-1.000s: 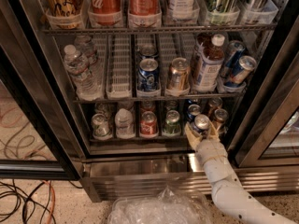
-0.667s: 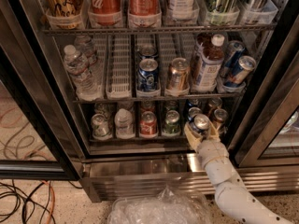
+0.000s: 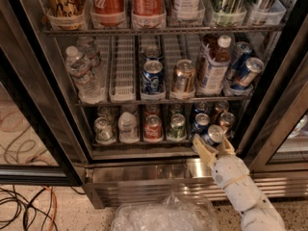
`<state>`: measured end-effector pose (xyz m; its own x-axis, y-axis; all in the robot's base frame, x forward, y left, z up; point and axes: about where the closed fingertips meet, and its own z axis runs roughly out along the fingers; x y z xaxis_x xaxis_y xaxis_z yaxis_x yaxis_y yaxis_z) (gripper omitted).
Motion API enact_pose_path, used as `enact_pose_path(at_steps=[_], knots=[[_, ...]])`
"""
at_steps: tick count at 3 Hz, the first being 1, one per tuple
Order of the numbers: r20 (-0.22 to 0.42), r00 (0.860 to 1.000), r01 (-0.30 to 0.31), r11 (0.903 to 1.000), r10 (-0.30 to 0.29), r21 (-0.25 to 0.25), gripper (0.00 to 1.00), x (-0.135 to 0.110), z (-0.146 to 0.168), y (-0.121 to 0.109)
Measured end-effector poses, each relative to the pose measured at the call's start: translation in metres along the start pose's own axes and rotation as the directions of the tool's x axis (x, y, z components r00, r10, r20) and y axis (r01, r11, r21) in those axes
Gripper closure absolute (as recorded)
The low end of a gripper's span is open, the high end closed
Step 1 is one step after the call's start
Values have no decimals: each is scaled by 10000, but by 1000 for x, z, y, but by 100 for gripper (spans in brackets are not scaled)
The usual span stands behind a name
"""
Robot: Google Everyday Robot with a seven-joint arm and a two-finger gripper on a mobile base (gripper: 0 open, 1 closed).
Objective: Pick pepsi can from bottom shelf of fridge
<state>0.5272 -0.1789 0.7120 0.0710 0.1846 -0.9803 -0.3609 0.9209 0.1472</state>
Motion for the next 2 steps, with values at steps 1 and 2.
enact_pose_path(at_steps=[1,2], knots=[[745,9936,-812,9953,851,-536,100,-27,-35,17],[1499,9887,160,9919,31,-1259,100,-57,-58,55]])
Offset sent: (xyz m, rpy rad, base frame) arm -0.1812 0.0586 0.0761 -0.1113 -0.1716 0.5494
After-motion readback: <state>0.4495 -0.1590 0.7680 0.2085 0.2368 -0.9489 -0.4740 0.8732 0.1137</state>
